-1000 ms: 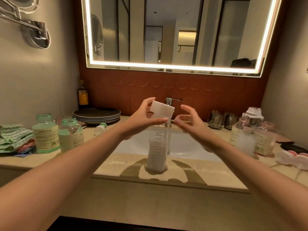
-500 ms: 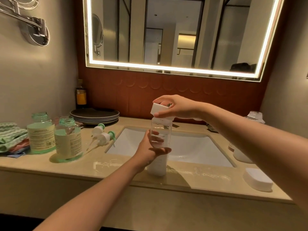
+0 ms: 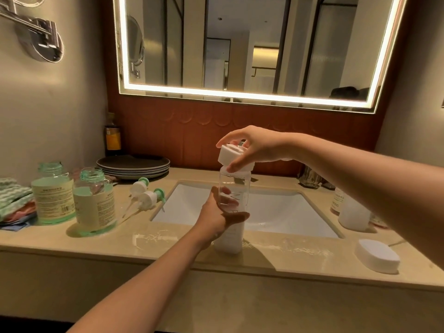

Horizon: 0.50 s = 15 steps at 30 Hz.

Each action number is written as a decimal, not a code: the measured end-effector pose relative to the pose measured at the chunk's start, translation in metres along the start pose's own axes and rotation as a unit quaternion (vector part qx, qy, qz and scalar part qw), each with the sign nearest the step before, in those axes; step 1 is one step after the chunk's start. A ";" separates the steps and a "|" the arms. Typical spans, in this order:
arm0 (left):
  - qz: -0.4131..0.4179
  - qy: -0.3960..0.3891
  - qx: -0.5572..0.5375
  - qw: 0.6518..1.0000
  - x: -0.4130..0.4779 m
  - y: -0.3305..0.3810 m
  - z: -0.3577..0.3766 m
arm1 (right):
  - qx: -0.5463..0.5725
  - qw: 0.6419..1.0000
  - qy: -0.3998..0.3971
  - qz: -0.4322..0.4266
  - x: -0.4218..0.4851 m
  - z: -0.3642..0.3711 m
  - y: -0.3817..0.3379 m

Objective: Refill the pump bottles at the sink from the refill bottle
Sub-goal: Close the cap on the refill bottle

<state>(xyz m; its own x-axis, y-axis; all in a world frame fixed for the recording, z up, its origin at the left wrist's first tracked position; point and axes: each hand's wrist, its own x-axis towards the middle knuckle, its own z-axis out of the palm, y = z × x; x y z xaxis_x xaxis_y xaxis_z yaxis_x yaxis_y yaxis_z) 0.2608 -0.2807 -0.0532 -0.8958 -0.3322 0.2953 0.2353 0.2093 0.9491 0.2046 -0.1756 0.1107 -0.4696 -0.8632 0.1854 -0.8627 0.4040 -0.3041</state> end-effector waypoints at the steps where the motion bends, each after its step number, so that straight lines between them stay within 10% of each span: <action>1: -0.003 -0.002 -0.004 1.000 0.000 0.000 0.000 | 0.013 1.000 -0.006 0.002 0.000 -0.001 0.001; 15: 0.008 0.001 0.007 1.000 0.003 -0.006 -0.001 | 0.016 1.000 -0.026 0.006 -0.003 -0.003 -0.005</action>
<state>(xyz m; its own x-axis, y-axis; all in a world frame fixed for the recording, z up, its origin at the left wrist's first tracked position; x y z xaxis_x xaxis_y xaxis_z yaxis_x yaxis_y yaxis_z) 0.2574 -0.2833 -0.0577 -0.8908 -0.3307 0.3116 0.2451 0.2278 0.9424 0.2096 -0.1736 0.1140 -0.4688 -0.8733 0.1325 -0.8501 0.4054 -0.3361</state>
